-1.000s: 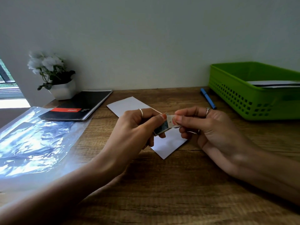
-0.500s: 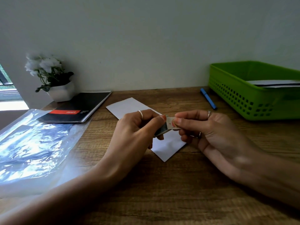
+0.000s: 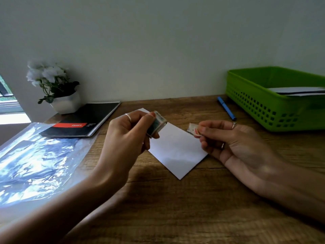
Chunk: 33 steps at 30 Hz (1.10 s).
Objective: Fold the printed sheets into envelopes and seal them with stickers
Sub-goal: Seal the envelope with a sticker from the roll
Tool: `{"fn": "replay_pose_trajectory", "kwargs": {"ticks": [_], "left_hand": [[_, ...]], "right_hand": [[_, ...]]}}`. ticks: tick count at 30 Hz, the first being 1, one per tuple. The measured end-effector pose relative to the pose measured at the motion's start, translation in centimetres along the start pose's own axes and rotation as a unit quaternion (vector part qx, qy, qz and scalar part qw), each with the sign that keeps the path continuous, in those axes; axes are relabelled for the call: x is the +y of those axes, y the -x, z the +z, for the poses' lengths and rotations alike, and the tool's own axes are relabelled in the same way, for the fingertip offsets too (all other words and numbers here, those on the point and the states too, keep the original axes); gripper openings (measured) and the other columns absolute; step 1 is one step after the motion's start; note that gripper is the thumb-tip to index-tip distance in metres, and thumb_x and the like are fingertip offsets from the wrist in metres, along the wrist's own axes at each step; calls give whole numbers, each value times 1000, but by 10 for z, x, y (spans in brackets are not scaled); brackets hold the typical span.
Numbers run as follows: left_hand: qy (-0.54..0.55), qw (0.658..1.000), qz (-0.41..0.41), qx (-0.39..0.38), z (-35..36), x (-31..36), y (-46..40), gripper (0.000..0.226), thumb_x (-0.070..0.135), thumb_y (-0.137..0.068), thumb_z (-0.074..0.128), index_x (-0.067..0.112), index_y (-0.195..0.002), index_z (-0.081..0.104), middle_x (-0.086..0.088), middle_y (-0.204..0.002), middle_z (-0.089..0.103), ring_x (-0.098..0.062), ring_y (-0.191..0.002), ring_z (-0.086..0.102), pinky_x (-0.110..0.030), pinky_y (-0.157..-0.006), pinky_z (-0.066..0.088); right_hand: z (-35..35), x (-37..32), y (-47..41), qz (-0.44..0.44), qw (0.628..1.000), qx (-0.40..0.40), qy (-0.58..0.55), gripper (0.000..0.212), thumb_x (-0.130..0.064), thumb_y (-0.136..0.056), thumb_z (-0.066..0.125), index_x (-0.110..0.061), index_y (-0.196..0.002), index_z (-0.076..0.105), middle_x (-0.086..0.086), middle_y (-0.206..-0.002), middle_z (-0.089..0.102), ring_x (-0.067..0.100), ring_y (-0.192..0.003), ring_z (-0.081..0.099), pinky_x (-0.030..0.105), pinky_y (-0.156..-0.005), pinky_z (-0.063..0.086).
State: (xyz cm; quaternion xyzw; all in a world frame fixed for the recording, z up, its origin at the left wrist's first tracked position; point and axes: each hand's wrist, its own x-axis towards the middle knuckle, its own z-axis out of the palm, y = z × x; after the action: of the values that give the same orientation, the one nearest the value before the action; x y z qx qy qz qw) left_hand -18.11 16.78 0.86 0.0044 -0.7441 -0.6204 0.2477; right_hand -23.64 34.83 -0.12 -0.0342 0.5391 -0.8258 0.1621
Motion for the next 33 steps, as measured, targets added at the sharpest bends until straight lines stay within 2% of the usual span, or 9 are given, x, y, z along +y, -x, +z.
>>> {"fn": "replay_pose_trajectory", "kwargs": {"ticks": [2,5,9,12,18,21,26,30,33], "left_hand": [[-40,998,31,-23,1,-2,-1,26,23,-92,52,10,-75,67,-6,-65,67,-9,-47,48,-13,-42,33],[-83,994,53,-46,4,-5,0,23,27,-90,53,13,-80,68,-3,-67,68,-6,-47,51,-11,-45,36],[-75,995,49,-47,3,-6,-1,23,28,-90,53,12,-82,68,-3,-69,68,-6,-49,51,-12,-45,36],[-64,996,34,-44,3,-6,-1,22,27,-91,53,13,-83,68,-4,-69,69,-6,-50,51,-13,-45,37],[-80,993,56,-60,6,-4,1,14,27,-87,60,15,-86,67,-1,-71,68,-3,-54,54,-15,-47,39],[-118,987,70,-88,11,-3,3,10,26,-84,63,18,-89,67,4,-73,68,-1,-58,58,-11,-48,41],[-215,961,83,-150,26,-3,-1,9,32,-83,64,30,-91,66,15,-81,67,1,-69,62,-11,-54,42],[-286,923,124,-225,45,2,-4,17,32,-83,65,33,-100,63,27,-85,59,8,-87,59,-5,-65,44],[-313,896,172,-262,65,6,-6,19,30,-83,67,30,-102,64,22,-90,60,5,-88,59,-5,-64,45]], "right_hand": [[0,1,-3,-12,1000,3,7,23,-5,-55,70,-6,-78,71,8,-74,73,10,-59,66,19,-54,54],[0,2,-4,-31,999,-2,32,27,-8,-53,71,-8,-80,71,5,-73,73,9,-60,67,19,-54,54],[1,5,-4,-57,996,-12,64,26,-9,-55,72,-12,-81,71,-2,-70,72,6,-64,68,19,-56,54],[-1,7,-5,-81,992,-21,89,21,-3,-63,72,-15,-80,70,-2,-73,71,7,-69,66,21,-61,56],[1,1,-1,-244,948,-61,195,28,5,-75,70,-21,-84,66,-2,-80,69,9,-78,65,21,-69,54],[2,-5,-3,-277,934,-72,212,26,4,-77,68,-21,-85,65,0,-81,67,10,-77,64,25,-71,55],[-6,-30,-14,-299,925,-20,233,17,-1,-84,62,-17,-84,65,4,-81,64,14,-75,61,26,-64,54],[-16,-52,-22,-324,909,15,262,16,-3,-87,58,-17,-82,63,2,-78,65,12,-71,61,24,-62,53],[-24,-66,-29,-282,911,0,301,12,-5,-87,59,-15,-85,64,4,-81,66,13,-74,61,27,-64,53]]}}
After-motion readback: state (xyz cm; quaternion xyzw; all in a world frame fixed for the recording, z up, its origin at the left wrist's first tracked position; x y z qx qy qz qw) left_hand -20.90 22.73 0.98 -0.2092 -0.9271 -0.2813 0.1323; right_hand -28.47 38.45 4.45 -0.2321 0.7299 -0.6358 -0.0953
